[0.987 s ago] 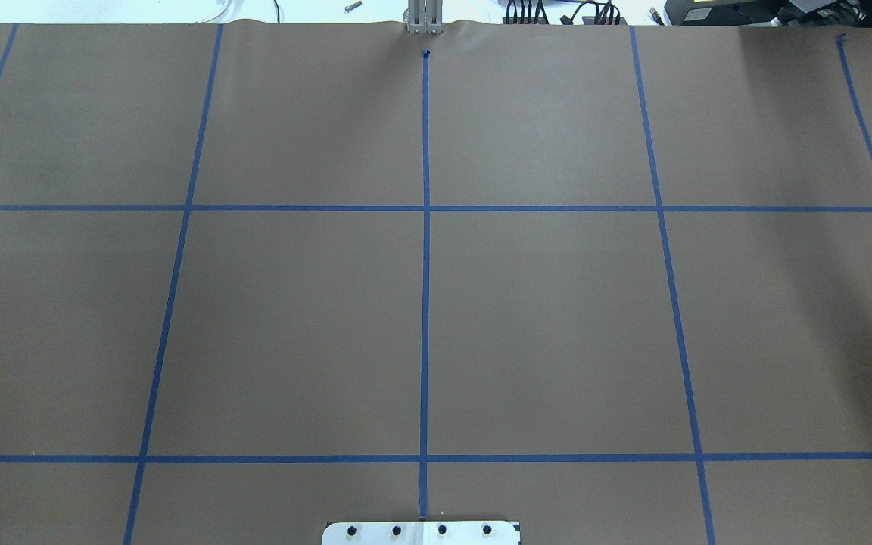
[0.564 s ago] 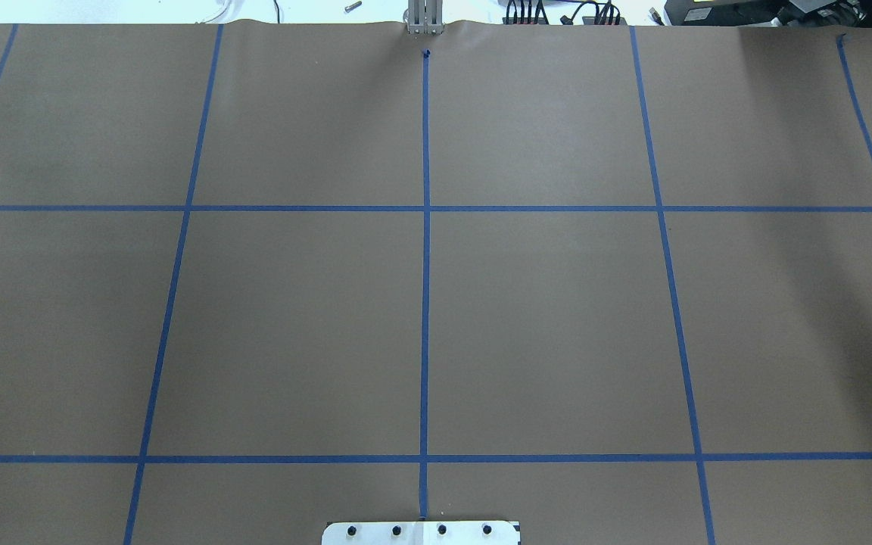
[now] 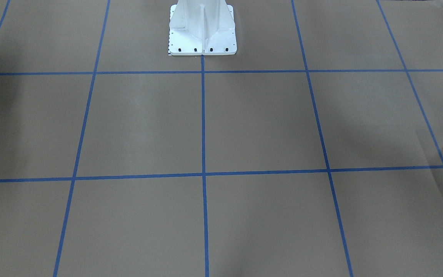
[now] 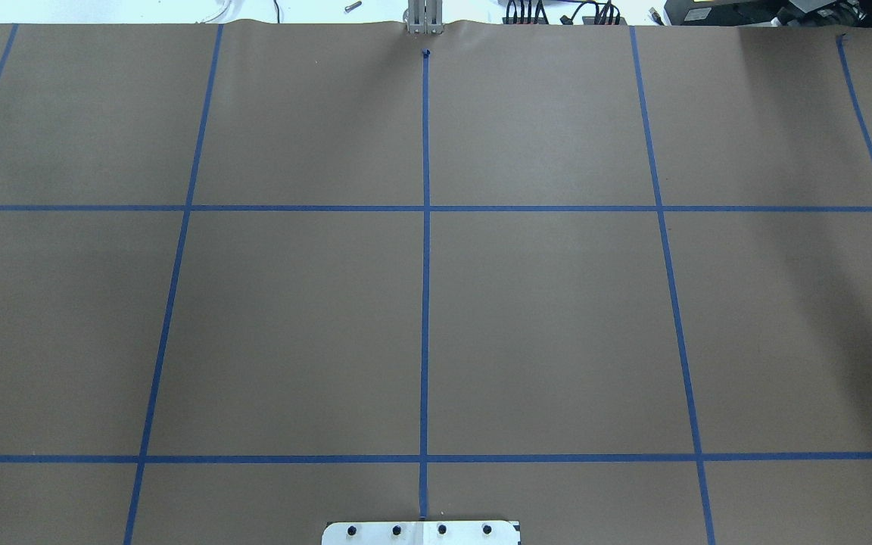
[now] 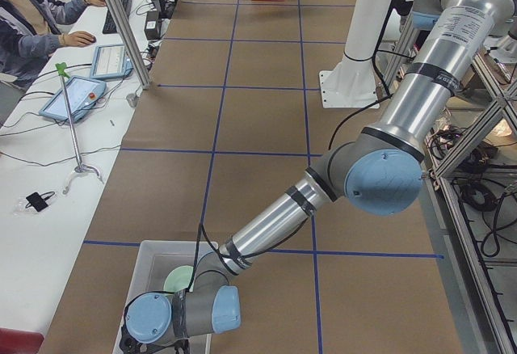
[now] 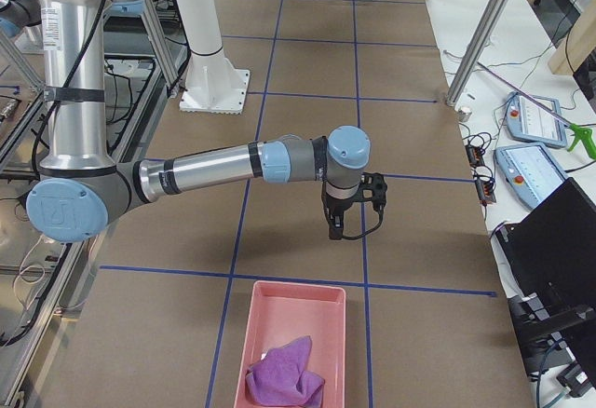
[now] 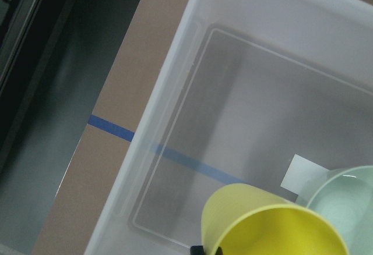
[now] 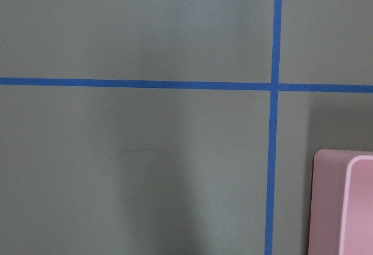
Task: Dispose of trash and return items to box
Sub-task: 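Lower the yellow cup into the clear bin and release it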
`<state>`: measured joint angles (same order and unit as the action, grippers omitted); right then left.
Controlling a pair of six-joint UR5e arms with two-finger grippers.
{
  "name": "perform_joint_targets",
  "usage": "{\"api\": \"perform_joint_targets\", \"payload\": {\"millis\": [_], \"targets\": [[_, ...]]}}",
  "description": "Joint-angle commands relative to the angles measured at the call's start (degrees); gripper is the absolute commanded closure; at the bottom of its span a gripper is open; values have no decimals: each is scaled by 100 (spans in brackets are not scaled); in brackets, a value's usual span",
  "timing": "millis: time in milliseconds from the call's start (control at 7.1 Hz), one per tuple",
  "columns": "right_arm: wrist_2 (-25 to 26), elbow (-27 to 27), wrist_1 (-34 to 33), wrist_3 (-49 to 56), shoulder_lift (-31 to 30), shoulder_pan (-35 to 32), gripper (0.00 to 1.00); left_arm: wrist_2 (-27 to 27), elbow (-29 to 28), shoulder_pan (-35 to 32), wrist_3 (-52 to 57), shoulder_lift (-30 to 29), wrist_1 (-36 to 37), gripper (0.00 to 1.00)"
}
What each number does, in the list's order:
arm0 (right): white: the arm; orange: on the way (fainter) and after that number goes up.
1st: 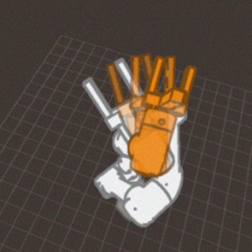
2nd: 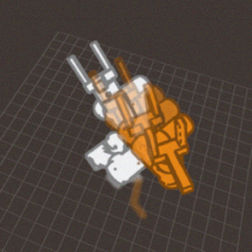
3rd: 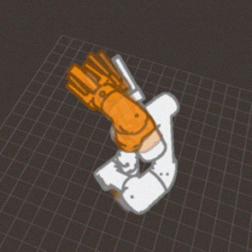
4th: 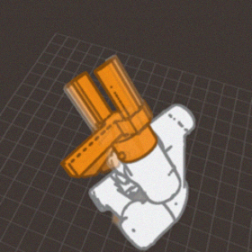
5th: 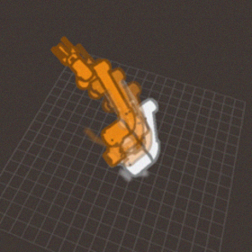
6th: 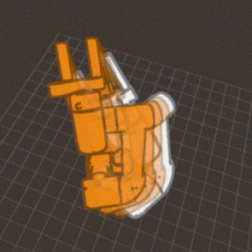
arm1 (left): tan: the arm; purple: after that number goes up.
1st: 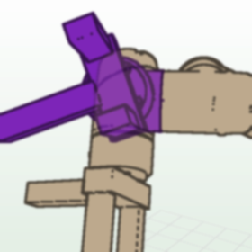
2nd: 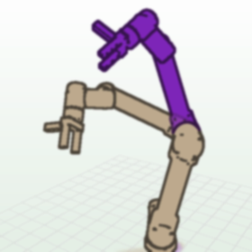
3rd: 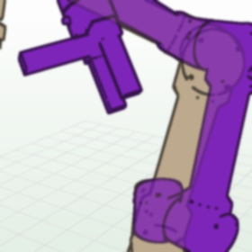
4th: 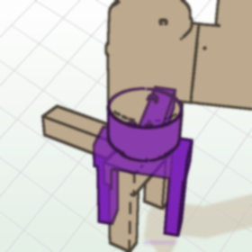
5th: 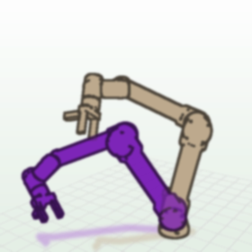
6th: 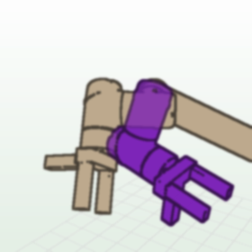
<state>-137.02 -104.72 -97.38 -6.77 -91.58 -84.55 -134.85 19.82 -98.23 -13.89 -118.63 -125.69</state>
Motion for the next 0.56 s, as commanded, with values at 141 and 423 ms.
{"api": "perform_joint_targets", "payload": {"millis": [141,423], "targets": [[-9,-30,0,-9,-9,-9,0,-6,-84,129,-149,15,-324,43],[-9,-179,-52,-9,-44,-9,0,-41,91,129,-166,-28,-316,40]]}}
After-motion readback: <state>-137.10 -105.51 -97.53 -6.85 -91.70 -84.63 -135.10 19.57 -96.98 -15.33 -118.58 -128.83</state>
